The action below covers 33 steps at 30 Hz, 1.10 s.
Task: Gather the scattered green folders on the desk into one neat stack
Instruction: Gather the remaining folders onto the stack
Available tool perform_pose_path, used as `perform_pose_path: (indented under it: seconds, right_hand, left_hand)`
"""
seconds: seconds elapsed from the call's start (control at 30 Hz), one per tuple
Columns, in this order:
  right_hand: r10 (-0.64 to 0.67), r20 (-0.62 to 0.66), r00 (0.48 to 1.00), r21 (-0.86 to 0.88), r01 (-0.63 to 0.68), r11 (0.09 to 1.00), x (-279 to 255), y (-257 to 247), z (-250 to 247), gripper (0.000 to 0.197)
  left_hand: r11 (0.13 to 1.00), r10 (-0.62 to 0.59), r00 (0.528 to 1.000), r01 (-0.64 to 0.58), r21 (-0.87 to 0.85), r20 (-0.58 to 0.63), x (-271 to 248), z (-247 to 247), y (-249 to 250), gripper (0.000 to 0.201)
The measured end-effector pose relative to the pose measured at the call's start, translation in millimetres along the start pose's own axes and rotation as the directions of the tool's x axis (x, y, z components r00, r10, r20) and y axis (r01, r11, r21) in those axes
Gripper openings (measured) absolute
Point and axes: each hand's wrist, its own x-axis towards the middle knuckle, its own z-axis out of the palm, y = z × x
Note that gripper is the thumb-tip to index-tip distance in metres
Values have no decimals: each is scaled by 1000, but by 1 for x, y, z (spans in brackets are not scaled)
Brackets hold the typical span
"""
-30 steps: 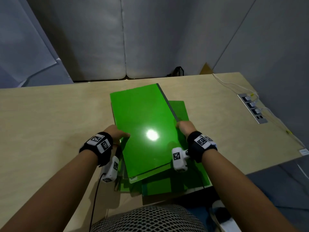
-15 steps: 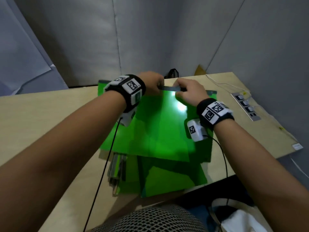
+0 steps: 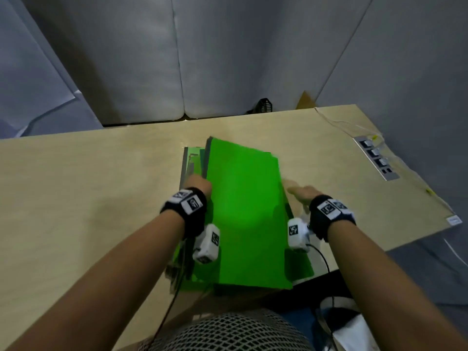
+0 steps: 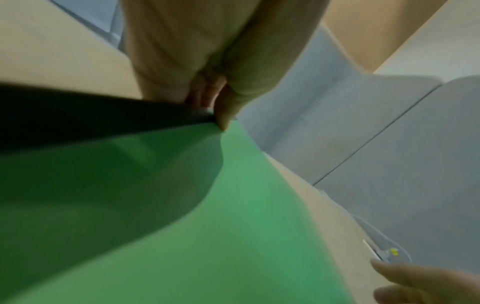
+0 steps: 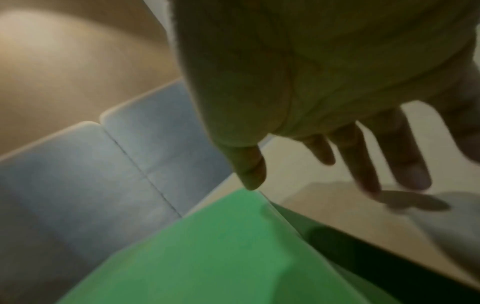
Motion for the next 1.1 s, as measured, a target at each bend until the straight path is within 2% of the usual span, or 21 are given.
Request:
perform_pose_path:
  seconds: [0.07,0.17,0.27,0.33,0.47,0.53,0.57,0.63,0.7,0.73,0.77,0.83,0.97,1.1]
  right_hand:
    - [19,113,993,73,-27,997,-2,8,15,60]
    - [8,136,991,86,-20,996,2,11,28,57]
    - [-23,97,995,93,14,996,9,13,33,50]
    - [-17,71,997,124,8,992,13,16,33,56]
    - [15,10,1000,237,-17,971,17,20,27,63]
    - [43,-24,999,293,-35,955,19,22,23,68]
    - [51,-33,998,310,-38,950,20,22,22,71]
    - [65,-62,996,323,-42,946,20,25,23,74]
    - [68,-102,992,288,-36,957,21,27,25,76]
    - [62,-122,991,266,-28,963,22,29,26,77]
    - [56,-131,990,243,-23,970,23,30,28,78]
    - [48,-106,993,211,-25,977,24,32,32,80]
    - [42,1,999,180,-42,983,24,33,46,80]
    - [23,5,1000,163,-24,986,25,29,60,82]
  left_hand:
    - [997,-71,997,69,38,39,-7,17,-10,36]
    - [974,-189,981,180,134,51,-15,35,-9,47]
    - [962,-269,962,271,-45,41,-19,42,-4,76]
    - [936,-280,959,285,-208,51,-15,41,-6,83]
    - [906,-187,958,254,-338,219,-15,33,-5,69]
    - [912,-129,965,206,-355,228,-15,30,-2,71]
    - [928,-112,975,172,-332,193,-14,27,-2,71]
    - [967,-123,992,127,-222,34,-8,17,-8,69]
    - [966,-228,969,214,-148,-90,3,5,-28,76]
    - [944,-298,952,284,-167,-66,7,1,-40,84]
    - [919,-341,940,335,-208,9,9,-1,-50,91]
    - [895,-333,931,361,-262,149,8,0,-66,91]
    - [927,-281,948,308,-216,148,7,1,-74,83]
    - [917,-287,948,313,-246,138,7,1,-74,75]
